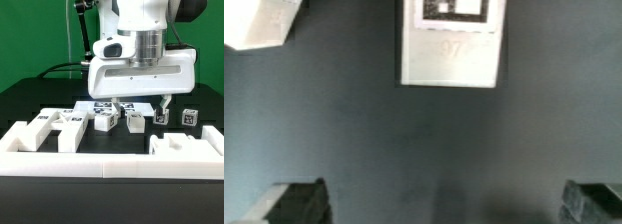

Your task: Assemble chair

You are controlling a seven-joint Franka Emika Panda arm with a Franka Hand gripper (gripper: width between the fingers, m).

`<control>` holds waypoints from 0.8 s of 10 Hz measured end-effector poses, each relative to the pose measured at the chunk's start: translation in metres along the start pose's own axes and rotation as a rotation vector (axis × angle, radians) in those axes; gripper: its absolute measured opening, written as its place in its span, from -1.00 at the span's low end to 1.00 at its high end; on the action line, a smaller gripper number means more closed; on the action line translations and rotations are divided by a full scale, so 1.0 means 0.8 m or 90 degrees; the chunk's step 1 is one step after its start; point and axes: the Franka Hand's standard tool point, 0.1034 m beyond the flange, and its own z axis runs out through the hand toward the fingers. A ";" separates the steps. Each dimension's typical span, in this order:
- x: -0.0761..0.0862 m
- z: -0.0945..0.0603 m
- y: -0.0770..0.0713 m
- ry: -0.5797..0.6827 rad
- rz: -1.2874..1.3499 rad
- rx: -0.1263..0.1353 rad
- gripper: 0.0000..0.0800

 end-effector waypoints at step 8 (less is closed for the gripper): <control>-0.016 0.013 -0.005 -0.169 0.022 0.035 0.62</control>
Offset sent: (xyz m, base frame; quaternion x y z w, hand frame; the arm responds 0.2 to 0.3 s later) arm -0.0082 -0.0209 -0.0119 -0.0347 -0.1723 0.0430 0.9835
